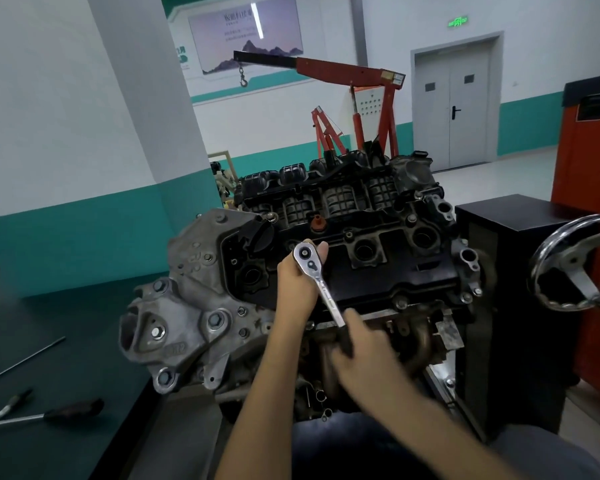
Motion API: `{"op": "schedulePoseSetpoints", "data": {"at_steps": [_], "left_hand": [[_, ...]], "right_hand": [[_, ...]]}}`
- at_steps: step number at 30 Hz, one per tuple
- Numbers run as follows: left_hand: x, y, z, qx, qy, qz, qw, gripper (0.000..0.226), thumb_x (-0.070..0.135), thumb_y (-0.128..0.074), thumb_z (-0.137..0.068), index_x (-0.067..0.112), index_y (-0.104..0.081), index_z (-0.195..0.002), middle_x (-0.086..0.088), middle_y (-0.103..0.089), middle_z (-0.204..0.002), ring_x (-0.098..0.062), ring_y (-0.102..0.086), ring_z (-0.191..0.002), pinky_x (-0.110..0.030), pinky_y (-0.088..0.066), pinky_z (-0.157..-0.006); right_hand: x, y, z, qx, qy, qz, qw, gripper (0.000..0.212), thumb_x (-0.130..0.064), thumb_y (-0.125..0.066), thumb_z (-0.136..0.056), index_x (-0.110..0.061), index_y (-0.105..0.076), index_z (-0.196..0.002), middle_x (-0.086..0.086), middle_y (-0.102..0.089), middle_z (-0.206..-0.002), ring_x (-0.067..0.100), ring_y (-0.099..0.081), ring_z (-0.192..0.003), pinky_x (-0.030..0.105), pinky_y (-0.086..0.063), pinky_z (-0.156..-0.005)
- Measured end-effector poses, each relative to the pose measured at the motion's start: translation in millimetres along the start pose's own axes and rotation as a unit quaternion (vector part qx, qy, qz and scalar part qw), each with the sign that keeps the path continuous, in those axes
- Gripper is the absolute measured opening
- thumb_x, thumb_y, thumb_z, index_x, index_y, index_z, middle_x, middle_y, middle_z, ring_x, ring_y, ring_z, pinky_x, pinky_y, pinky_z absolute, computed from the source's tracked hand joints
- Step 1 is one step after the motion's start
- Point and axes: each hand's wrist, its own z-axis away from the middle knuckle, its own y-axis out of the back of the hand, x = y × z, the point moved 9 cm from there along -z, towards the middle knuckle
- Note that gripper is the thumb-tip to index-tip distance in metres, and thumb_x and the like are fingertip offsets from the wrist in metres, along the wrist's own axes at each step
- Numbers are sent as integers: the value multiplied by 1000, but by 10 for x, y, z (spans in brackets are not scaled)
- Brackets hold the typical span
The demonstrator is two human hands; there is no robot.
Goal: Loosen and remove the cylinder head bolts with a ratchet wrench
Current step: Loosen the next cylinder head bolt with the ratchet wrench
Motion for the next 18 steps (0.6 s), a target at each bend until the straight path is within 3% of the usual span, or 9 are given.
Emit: {"op": "schedulePoseSetpoints", "data": {"at_steps": [3, 5, 8, 10, 12, 14, 16, 18], "left_hand": [[0, 51, -21, 15, -7, -27, 1000, 44, 19, -61, -95, 8, -28, -67, -1, -24, -64, -9, -22, -58, -19, -24, -52], [-24, 70, -29, 10, 7, -36, 999, 46, 21, -61, -94, 15, -29, -63, -2, -25, -63, -11, -23, -59, -22, -24, -52], [-52, 21, -40, -26, 9, -18, 999, 51, 20, -62, -93, 29, -33, -52, 13, -30, -55, -6, -28, -56, -17, -28, -52], [-19, -17, -58, -45, -2, -24, 999, 47, 14, -61, -93, 32, -48, -51, 17, -45, -53, 1, -41, -56, -12, -35, -58], [22, -16, -68, -47, -7, -25, 999, 43, 9, -57, -90, 39, -64, -59, 19, -62, -63, 4, -56, -69, -16, -45, -70], [1, 31, -69, -37, -3, -14, 999, 41, 10, -56, -88, 42, -69, -67, 19, -68, -72, 2, -62, -81, -23, -49, -82], [-81, 96, -48, -10, 9, 18, 1000, 42, 5, -57, -92, 35, -67, -64, 18, -65, -68, 1, -62, -79, -25, -48, -81], [-95, 106, -1, 10, 8, 28, 1000, 38, 12, -59, -94, 25, -52, -59, 15, -51, -58, -4, -51, -65, -25, -42, -71]], "right_hand": [[-181, -415, 70, 18, -36, -69, 997, 41, -13, -52, -87, -15, -41, -126, 2, -54, -80, 15, -55, -67, 23, -43, -59], [-160, -360, 50, -5, -42, -84, 996, 34, -11, -52, -86, -15, -44, -119, 4, -54, -77, 14, -56, -64, 24, -47, -58], [-73, 124, -71, -72, 32, 5, 997, 29, -6, -55, -81, -23, -53, -103, -1, -49, -64, 3, -48, -51, 16, -37, -50], [-32, 569, -301, -112, 78, 117, 984, 30, -6, -58, -81, -27, -56, -102, -6, -47, -62, 3, -46, -44, 14, -35, -45], [-87, 905, -599, -137, 119, 263, 948, 29, -13, -58, -85, -23, -55, -112, -9, -47, -66, 3, -49, -49, 17, -42, -49], [-248, 993, -778, -131, 173, 366, 905, 35, -18, -56, -88, -25, -50, -121, -13, -39, -66, 11, -49, -58, 27, -46, -59], [-318, 934, -753, -98, 190, 381, 900, 32, -21, -55, -87, -29, -48, -117, -13, -34, -64, 19, -53, -65, 29, -41, -60], [-238, 781, -529, -63, 162, 308, 935, 25, -20, -57, -84, -31, -43, -102, -9, -38, -63, 23, -55, -64, 28, -38, -57]]}}
